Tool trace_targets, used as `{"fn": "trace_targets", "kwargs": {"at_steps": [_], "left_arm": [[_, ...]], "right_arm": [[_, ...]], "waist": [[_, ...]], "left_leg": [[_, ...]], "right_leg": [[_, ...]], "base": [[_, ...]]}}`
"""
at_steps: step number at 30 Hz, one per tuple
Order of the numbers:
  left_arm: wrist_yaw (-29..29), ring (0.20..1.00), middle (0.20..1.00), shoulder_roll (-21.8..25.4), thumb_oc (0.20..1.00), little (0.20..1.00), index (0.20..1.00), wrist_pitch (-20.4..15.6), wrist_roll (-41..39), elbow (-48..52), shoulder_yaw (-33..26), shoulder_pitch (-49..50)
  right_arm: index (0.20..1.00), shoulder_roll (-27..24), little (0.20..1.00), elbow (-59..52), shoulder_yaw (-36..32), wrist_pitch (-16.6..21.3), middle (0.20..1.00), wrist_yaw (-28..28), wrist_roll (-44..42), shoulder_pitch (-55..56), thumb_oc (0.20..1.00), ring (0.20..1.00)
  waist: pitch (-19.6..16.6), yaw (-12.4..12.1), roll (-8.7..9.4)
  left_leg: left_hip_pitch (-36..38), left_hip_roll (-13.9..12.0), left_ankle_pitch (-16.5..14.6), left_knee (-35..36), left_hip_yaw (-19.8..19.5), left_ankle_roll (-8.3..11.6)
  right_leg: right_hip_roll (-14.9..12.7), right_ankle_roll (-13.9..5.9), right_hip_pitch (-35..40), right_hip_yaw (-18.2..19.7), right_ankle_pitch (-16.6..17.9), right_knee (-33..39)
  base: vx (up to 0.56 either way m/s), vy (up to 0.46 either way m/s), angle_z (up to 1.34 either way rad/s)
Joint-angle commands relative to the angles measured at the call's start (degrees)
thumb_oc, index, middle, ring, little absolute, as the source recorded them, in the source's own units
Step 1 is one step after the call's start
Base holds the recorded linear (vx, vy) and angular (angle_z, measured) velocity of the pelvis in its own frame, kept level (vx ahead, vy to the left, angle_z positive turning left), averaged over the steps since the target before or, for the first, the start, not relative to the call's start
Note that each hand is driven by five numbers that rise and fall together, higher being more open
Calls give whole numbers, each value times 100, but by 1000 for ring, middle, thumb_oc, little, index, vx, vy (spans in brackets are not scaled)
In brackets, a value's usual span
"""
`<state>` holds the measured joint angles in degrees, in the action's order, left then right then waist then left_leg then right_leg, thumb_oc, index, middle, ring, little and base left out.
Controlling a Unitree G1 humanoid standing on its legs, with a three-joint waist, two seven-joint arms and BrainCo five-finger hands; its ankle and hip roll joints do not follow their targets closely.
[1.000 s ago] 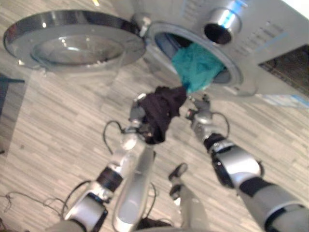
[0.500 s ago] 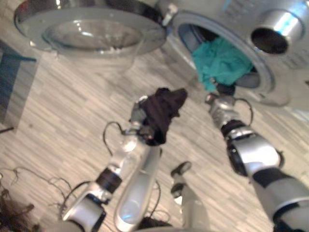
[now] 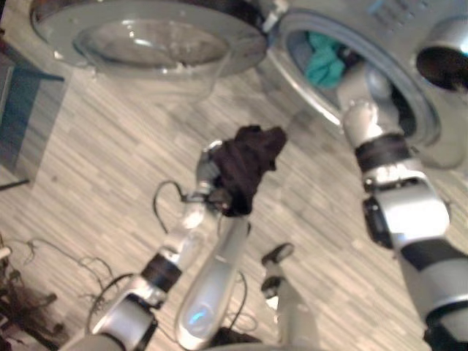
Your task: Grab the laundry basket,head to the washer,open it,put in the laundry and shut it.
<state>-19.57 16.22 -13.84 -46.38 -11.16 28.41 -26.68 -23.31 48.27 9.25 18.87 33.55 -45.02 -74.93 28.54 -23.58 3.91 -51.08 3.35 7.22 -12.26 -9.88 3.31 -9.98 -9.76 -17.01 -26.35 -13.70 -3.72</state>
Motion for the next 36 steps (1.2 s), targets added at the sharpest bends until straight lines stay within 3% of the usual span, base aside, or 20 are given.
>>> {"fn": "trace_targets", "kwargs": {"at_steps": [1, 7, 11, 17, 26, 29, 30, 36], "left_arm": [[160, 200, 200, -12, 200, 200, 200, -307, 45, 541, 158, 206], [-61, 200, 200, -226, 200, 200, 200, -318, 209, 505, 18, -13], [-184, 200, 200, -419, 200, 200, 200, -420, 427, 519, -254, -99], [-138, 200, 200, -485, 200, 200, 200, -461, 464, 443, -424, -14], [-187, 200, 200, -492, 200, 200, 200, -424, 432, 381, -669, -9], [-349, 200, 200, -518, 200, 200, 200, -467, 574, 221, -854, -340], [-498, 200, 200, -581, 200, 200, 200, -534, 608, -5, -997, -733], [-863, 200, 200, -704, 200, 200, 200, -770, 564, -626, -1313, -1576]], "right_arm": [[1000, 32, 1000, 900, 404, -338, 1000, 199, 732, -365, 1000, 1000], [1000, 661, 1000, 1147, 606, -646, 1000, 4, 1176, 442, 1000, 1000], [1000, 1192, 1000, 693, 995, -805, 1000, -309, 2051, 1892, 1000, 1000], [1000, 1523, 1000, 904, 1064, -880, 1000, -832, 2073, 3035, 1000, 1000], [1000, 1741, 1000, 1200, 970, -951, 1000, -965, 2018, 3686, 1000, 1000], [1000, 1791, 1000, 1315, 1030, -1034, 1000, -1005, 2210, 4118, 1000, 1000], [1000, 1827, 1000, 1406, 1120, -1099, 1000, -1070, 2377, 4461, 1000, 1000], [1000, 1801, 1000, 1530, 1174, -1132, 1000, -1160, 2527, 5112, 1000, 1000]], "waist": [[-77, 99, -25], [38, 309, -25], [100, 603, 8], [123, 892, 82], [43, 1132, 137], [-1, 1278, 216], [-49, 1439, 335], [-176, 1819, 645]], "left_leg": [[-69, 226, -271, 93, 499, -57], [-17, 128, -240, 113, 598, -58], [89, 47, -220, 156, 688, -78], [162, -64, -205, 188, 778, -108], [277, -111, -202, 239, 904, -123], [338, -171, -186, 281, 931, -117], [344, -234, -151, 313, 967, -99], [281, -329, -92, 363, 975, -74]], "right_leg": [[257, 465, 474, 187, 96, -63], [276, 475, 458, 280, 142, -37], [274, 454, 457, 367, 212, -47], [272, 419, 436, 451, 302, -55], [265, 391, 506, 555, 404, 44], [282, 378, 500, 623, 434, 73], [306, 363, 479, 659, 469, 93], [390, 328, 424, 744, 565, 153]], "base": [[-83, 36, -9], [-52, 39, -13], [-58, 60, -13], [-62, 47, -18], [-28, 31, -8], [-42, 40, -4], [-37, 19, -11], [-32, -25, -17]]}}
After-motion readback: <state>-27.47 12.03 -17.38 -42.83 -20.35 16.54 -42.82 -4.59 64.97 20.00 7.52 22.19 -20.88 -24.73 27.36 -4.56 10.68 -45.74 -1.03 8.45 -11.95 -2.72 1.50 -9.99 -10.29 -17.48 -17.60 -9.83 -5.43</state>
